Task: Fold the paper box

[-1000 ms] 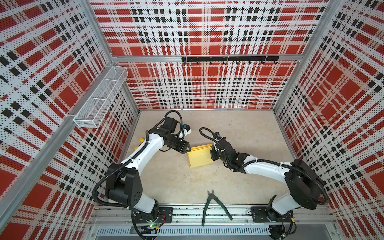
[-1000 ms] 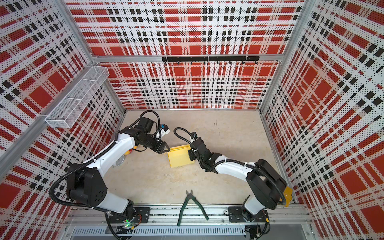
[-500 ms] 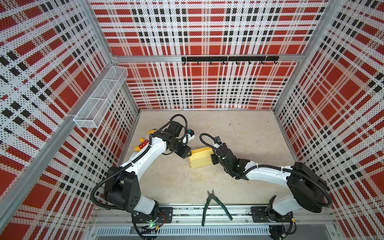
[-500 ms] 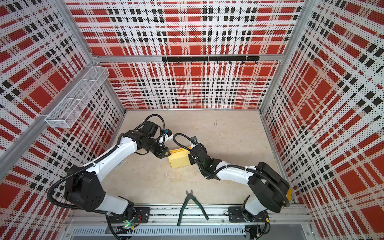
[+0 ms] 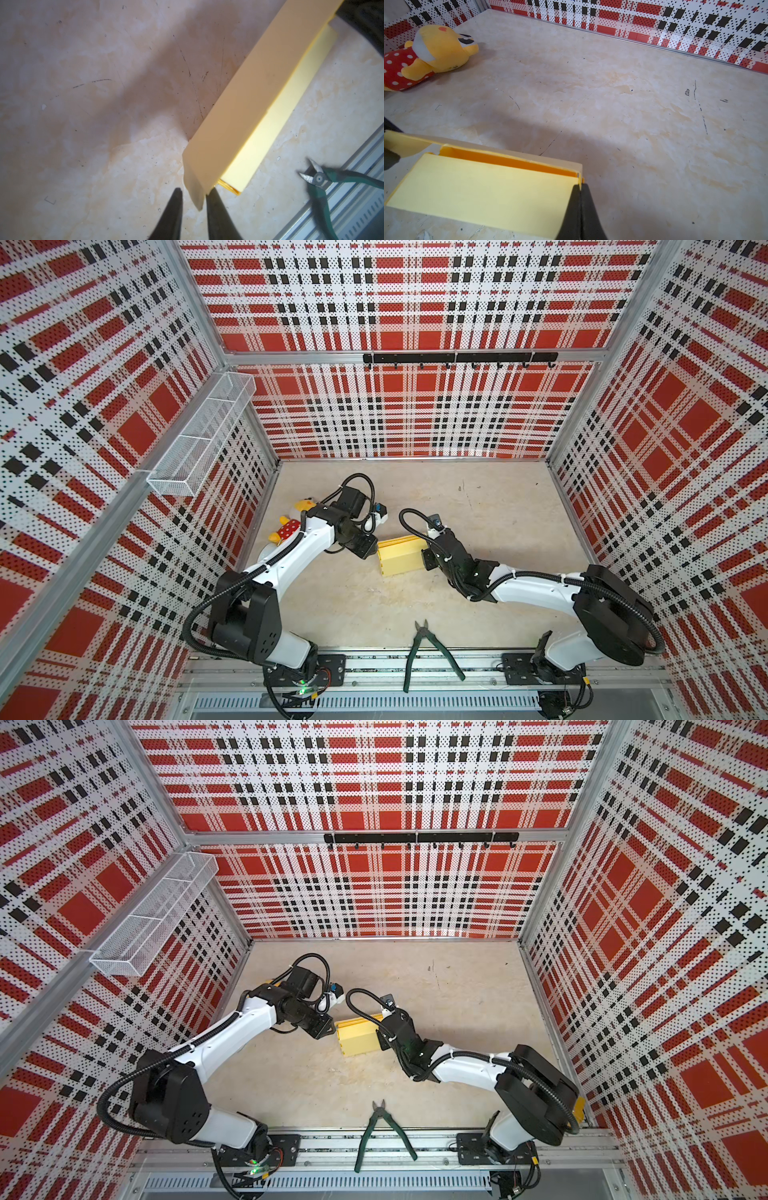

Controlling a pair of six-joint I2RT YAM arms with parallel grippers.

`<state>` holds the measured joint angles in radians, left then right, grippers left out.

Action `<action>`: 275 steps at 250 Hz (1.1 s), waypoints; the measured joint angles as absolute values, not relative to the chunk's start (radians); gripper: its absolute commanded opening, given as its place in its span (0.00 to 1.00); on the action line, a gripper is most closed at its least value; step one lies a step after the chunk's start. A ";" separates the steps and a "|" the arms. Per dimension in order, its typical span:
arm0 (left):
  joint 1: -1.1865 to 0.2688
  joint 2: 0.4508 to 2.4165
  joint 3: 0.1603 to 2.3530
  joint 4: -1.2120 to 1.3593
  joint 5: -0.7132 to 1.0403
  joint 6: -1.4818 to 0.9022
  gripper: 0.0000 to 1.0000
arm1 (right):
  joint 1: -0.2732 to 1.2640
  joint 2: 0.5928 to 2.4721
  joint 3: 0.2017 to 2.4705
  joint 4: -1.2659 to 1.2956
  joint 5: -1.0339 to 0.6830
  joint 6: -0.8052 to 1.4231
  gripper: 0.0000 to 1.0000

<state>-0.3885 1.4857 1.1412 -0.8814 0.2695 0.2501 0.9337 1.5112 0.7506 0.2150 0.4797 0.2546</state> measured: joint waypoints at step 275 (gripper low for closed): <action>-0.374 1.527 1.170 -0.860 0.451 -0.035 0.07 | 0.990 1.552 0.719 0.304 0.689 0.250 0.00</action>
<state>-0.3744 1.5272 1.1702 -0.8597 0.4511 -0.0345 0.9897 1.5520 0.7185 0.3038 0.6888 0.2504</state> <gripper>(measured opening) 0.072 0.045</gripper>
